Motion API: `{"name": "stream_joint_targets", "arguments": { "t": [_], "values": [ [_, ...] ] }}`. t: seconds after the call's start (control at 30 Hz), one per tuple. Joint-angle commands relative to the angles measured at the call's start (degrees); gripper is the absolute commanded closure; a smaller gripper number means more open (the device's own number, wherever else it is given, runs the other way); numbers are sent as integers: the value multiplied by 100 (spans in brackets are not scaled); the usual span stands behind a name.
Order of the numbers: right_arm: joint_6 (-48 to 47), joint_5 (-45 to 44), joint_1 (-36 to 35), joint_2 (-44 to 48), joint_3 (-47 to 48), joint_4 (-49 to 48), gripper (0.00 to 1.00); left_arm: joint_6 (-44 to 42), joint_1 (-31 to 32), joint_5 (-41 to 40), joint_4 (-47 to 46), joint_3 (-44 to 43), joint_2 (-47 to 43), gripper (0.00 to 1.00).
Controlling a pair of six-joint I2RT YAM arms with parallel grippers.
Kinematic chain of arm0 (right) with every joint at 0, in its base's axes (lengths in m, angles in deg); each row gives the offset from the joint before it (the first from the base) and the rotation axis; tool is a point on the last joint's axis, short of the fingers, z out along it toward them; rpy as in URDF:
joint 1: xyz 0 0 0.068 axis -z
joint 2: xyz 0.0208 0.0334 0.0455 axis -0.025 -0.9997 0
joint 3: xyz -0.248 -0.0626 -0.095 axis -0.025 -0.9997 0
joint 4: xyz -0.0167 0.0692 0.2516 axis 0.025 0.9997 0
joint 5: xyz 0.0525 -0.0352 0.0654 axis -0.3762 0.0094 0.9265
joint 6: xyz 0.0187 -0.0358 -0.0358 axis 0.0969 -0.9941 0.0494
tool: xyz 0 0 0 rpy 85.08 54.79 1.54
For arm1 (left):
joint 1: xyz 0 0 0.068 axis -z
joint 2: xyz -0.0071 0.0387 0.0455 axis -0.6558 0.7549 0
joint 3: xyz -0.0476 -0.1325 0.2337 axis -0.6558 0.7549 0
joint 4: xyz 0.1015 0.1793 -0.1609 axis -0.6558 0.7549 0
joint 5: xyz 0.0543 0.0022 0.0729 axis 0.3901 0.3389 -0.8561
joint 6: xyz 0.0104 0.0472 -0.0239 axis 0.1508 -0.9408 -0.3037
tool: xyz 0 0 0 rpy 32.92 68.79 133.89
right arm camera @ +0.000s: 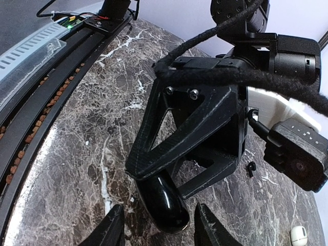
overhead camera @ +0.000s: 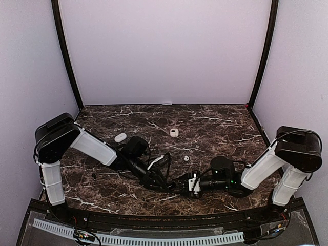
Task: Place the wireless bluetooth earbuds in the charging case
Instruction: Pass from the left arm to the right
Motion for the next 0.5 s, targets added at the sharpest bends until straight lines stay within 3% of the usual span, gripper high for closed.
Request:
{"name": "stream_joint_targets", "arguments": {
  "t": [0.0, 0.47],
  "values": [
    [-34, 51, -101, -126, 14, -375, 55, -165, 74, 181, 230, -180, 56, 64],
    [-62, 37, -161, -230, 231, 64, 68, -297, 136, 179, 438, -287, 157, 63]
  ]
}}
